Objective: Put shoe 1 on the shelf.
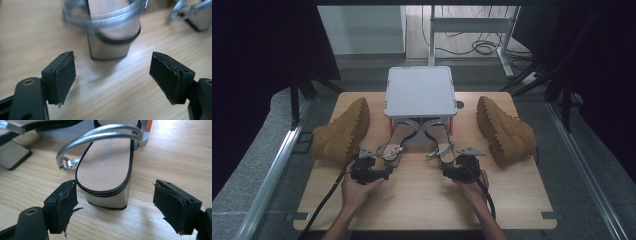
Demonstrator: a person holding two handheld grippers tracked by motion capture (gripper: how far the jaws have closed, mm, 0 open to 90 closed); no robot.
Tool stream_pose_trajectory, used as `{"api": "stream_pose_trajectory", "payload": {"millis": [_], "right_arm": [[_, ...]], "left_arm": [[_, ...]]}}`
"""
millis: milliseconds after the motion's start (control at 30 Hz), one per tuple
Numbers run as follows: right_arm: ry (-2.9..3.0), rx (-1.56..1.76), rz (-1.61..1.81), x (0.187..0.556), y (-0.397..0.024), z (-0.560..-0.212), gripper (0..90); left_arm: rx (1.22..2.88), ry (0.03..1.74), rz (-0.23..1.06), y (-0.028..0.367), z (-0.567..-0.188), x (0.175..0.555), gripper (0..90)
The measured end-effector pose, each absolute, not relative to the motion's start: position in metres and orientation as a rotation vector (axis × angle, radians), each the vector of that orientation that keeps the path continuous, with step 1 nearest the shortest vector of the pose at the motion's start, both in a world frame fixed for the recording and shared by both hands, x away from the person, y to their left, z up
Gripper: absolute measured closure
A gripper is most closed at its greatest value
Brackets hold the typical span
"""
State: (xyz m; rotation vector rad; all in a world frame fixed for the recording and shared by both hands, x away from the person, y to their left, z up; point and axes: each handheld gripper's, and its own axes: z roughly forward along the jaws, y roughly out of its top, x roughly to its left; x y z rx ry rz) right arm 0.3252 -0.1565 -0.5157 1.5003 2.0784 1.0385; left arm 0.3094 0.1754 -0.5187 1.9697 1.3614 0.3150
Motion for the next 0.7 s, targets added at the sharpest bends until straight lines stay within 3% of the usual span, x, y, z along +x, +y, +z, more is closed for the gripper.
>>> {"api": "stream_pose_trajectory", "payload": {"millis": [433, 700], "right_arm": [[2.069, 1.479, 1.010, 0.340, -0.144, -0.532, 21.5], [2.078, 1.447, 1.010, 0.344, -0.136, -0.532, 29.9]], "left_arm": [[1.919, 1.391, 0.306, 0.167, -0.538, 0.338, 23.2], [1.939, 1.373, 0.343, 0.154, -0.538, 0.345, 25.1]]}}
